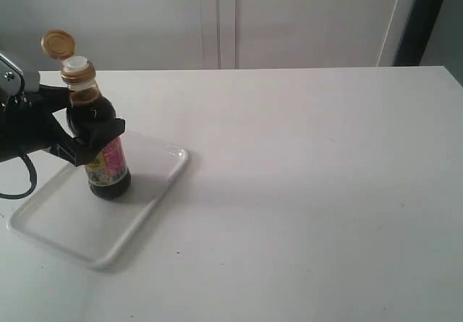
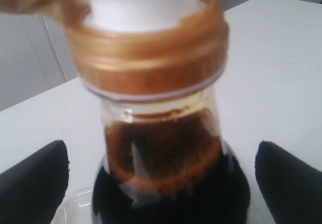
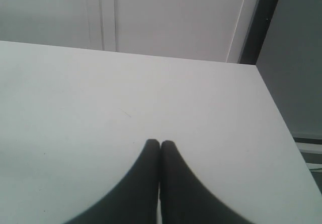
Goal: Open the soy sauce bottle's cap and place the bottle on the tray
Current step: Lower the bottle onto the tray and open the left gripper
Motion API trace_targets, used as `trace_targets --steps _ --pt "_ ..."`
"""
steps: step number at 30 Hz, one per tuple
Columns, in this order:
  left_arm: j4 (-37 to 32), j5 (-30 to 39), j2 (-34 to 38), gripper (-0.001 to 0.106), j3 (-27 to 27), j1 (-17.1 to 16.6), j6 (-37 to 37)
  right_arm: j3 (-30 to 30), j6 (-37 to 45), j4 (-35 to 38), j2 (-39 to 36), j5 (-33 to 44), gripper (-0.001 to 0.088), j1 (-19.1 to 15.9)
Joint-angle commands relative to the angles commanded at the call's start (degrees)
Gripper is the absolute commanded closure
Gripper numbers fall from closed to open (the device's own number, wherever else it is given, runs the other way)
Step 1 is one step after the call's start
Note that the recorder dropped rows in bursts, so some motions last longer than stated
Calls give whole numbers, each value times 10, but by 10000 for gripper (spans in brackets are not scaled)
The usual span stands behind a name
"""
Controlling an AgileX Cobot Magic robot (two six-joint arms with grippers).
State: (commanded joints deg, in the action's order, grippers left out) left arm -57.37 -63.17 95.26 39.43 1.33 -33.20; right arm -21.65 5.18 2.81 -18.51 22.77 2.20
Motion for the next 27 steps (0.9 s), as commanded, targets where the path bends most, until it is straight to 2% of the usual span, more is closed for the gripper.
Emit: trace_targets --steps 7,11,15,22,27 --pt "-12 16 -29 -1 0 0 -21 0 0 0 0 0 868 0" --pt "-29 77 -59 -1 0 0 -48 0 0 0 0 0 868 0" --pt "-88 101 -86 -1 0 0 -84 0 0 0 0 0 868 0" --pt "-139 141 -127 -1 0 0 -138 0 -2 0 0 0 868 0" --pt "-218 168 -158 1 0 0 -221 0 -5 1 0 0 868 0"
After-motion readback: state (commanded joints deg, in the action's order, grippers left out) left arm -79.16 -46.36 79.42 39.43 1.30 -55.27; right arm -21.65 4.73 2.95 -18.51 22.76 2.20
